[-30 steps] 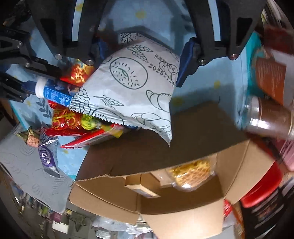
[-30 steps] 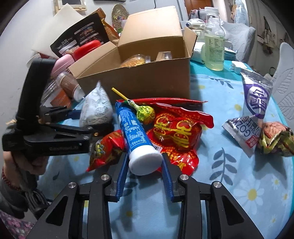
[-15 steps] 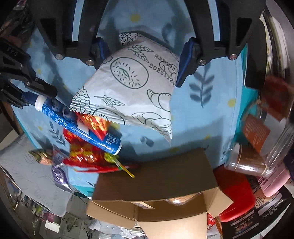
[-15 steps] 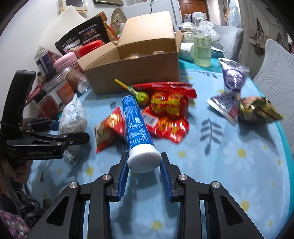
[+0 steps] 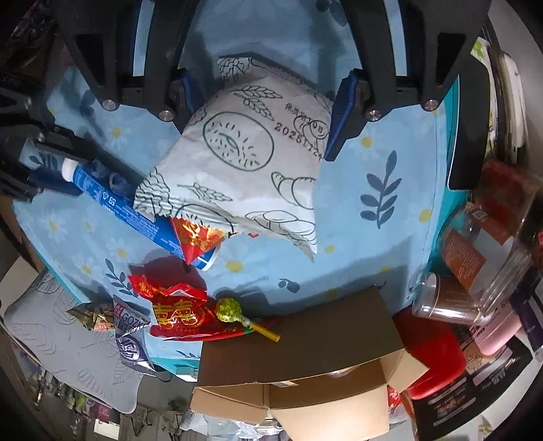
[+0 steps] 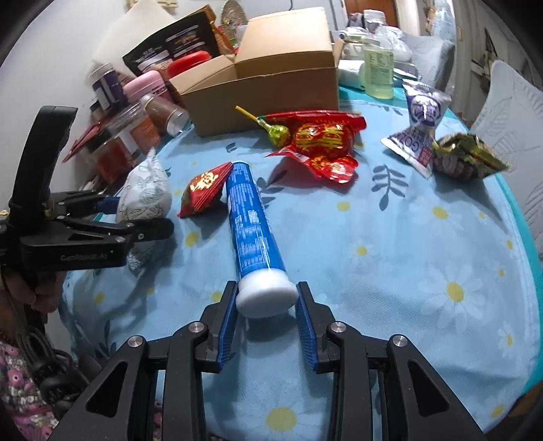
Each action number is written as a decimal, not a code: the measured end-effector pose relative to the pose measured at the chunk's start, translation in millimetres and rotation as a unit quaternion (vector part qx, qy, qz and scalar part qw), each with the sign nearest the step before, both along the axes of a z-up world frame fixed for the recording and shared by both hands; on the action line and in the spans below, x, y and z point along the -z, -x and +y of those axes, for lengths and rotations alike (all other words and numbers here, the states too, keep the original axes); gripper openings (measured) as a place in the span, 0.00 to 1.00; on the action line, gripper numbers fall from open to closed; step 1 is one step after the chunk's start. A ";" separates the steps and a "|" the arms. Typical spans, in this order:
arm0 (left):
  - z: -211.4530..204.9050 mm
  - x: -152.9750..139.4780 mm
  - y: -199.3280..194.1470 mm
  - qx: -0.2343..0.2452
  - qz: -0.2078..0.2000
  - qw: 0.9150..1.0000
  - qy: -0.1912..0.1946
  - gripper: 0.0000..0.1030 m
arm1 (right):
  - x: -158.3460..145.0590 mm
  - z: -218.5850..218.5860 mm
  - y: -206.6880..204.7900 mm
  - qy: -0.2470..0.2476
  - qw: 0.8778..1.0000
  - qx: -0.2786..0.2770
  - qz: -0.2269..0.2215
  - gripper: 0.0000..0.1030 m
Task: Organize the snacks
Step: 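Grasp the white printed snack bag with the left gripper while the right gripper grasps the blue tube, then lift the white bag and blue tube toward the cardboard box with both grippers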
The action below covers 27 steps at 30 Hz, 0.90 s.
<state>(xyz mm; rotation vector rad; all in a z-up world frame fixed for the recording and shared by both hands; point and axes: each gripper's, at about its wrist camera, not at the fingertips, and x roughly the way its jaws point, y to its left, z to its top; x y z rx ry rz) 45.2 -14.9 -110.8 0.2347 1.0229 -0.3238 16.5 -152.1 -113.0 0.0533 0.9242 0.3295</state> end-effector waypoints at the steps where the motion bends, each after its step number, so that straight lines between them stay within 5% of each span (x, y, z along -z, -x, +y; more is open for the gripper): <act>1: -0.6 1.0 -1.5 0.000 -0.001 1.000 -0.002 0.61 | -0.8 2.5 -2.8 0.005 1.000 -0.002 -0.006 0.50; 12: 7.4 9.5 -17.0 -0.009 -0.004 0.999 0.030 0.62 | 11.5 28.8 -39.1 0.051 0.998 -0.038 -0.019 0.50; 16: 11.6 9.6 -22.6 -0.012 0.003 0.999 0.047 0.62 | 12.4 34.5 -46.2 0.076 0.997 -0.022 -0.024 0.31; 27: 17.0 8.1 -21.3 -0.025 0.001 0.998 0.055 0.59 | 9.8 15.8 -44.4 0.014 1.000 0.020 -0.008 0.27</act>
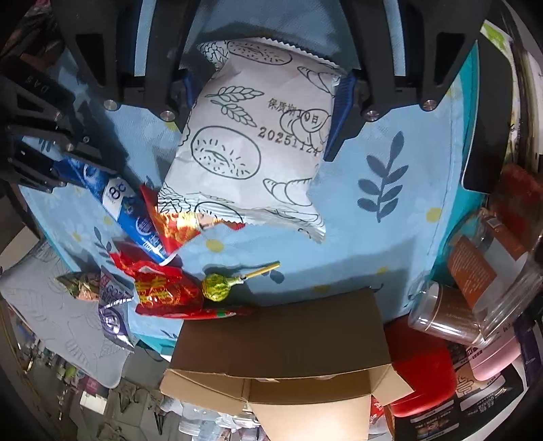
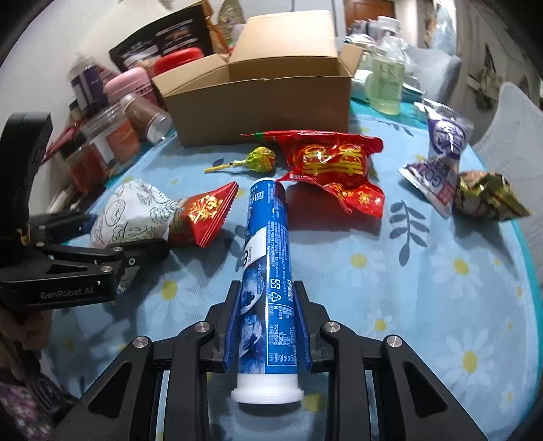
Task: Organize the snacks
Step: 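Lift the white bag and blue tube toward the cardboard box with both grippers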
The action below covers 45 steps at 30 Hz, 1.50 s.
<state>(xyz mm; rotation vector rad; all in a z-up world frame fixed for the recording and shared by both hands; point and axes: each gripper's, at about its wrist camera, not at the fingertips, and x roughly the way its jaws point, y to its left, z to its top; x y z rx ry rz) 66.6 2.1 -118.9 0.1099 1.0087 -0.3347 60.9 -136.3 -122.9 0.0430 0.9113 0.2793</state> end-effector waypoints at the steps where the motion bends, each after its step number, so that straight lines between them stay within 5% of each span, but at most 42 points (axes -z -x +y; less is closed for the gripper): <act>1: 0.5 -0.3 1.6 0.001 0.002 1.000 0.000 0.59 | -0.4 -2.0 2.0 -0.007 1.000 0.002 0.001 0.27; 10: 11.5 -10.0 16.7 -0.007 0.027 0.999 0.045 0.59 | -9.5 -6.4 16.3 -0.040 0.999 -0.002 0.001 0.27; 24: 7.7 -39.6 20.1 -0.024 -0.007 0.999 0.046 0.59 | -41.7 8.4 29.9 -0.051 0.997 -0.046 -0.029 0.27; 45: 6.3 -91.1 -13.6 -0.019 -0.097 0.992 0.077 0.52 | -85.5 14.6 -8.6 -0.059 0.992 -0.057 -0.091 0.27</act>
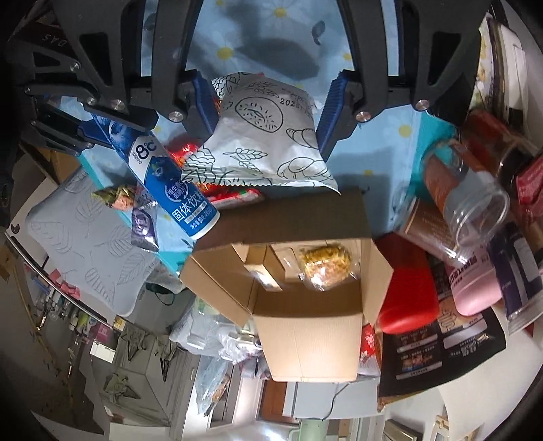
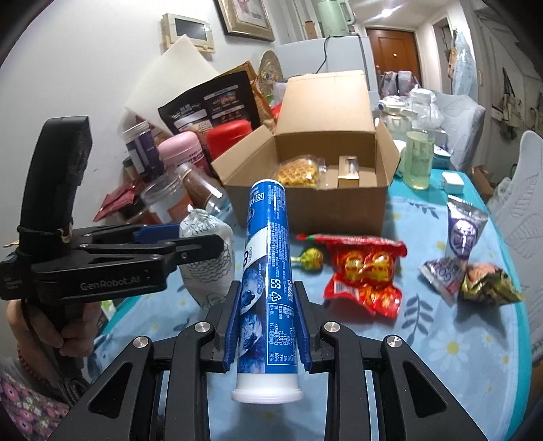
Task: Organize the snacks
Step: 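Lift the white bag and blue tube toward the cardboard box with both grippers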
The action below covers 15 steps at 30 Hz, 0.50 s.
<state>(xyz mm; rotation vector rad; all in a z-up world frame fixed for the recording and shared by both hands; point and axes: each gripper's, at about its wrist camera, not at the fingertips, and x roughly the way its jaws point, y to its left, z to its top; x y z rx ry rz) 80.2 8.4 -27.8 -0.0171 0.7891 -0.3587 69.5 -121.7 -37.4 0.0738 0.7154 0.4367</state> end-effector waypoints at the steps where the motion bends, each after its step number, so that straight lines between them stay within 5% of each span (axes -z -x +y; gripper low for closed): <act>1: 0.9 -0.7 -2.2 -0.002 -0.002 1.000 0.000 0.52 | -0.1 0.1 -2.7 0.000 1.000 0.001 0.000 0.27; 15: 5.8 -32.7 -27.6 -0.005 -0.050 0.999 0.016 0.51 | -21.8 3.9 -33.2 0.008 1.000 -0.008 -0.029 0.27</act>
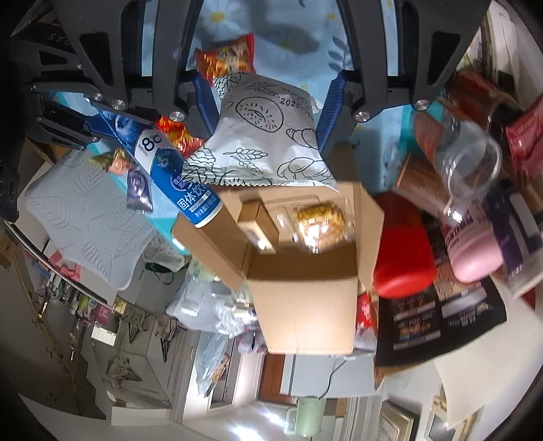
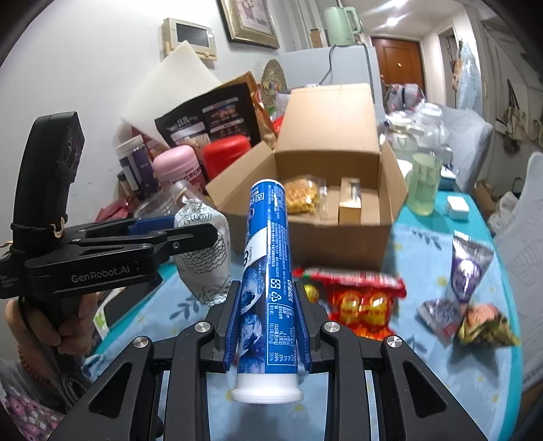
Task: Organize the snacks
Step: 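Lift the white bag and blue tube toward the cardboard box with both grippers, then lower the white bag and blue tube into the cardboard box with both grippers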
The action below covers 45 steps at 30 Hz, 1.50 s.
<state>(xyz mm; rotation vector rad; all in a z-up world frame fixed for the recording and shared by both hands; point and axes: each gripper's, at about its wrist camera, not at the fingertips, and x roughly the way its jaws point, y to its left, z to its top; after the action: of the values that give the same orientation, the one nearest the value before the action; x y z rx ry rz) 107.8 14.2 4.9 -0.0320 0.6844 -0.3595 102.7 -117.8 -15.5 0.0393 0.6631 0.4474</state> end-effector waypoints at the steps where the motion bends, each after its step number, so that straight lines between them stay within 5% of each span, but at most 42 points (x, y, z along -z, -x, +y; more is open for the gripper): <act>1: -0.1 -5.3 -2.4 0.000 -0.007 1.000 0.001 0.51 | -4.7 0.2 -2.7 0.002 1.000 -0.001 -0.007 0.27; 15: -8.3 -71.9 -50.2 -0.004 -0.095 0.995 0.032 0.51 | -68.0 1.7 -52.1 0.007 0.996 -0.019 -0.083 0.27; 27: -6.8 -95.1 -129.4 -0.032 -0.126 0.990 0.059 0.51 | -95.5 1.2 -134.7 0.005 0.994 -0.012 -0.107 0.27; 36: -7.7 -74.0 -184.4 -0.059 -0.122 0.990 0.030 0.51 | -79.1 -2.8 -202.9 -0.020 0.996 -0.013 -0.088 0.27; 45: -10.3 -34.9 -224.9 -0.075 -0.060 0.995 -0.002 0.51 | -44.7 -6.9 -242.6 0.002 0.999 0.007 -0.031 0.27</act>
<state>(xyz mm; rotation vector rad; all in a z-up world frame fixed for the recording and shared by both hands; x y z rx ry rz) 332.7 3.9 39.8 -0.0573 0.5600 -0.2145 345.3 -124.7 29.2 0.0262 0.6017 0.4328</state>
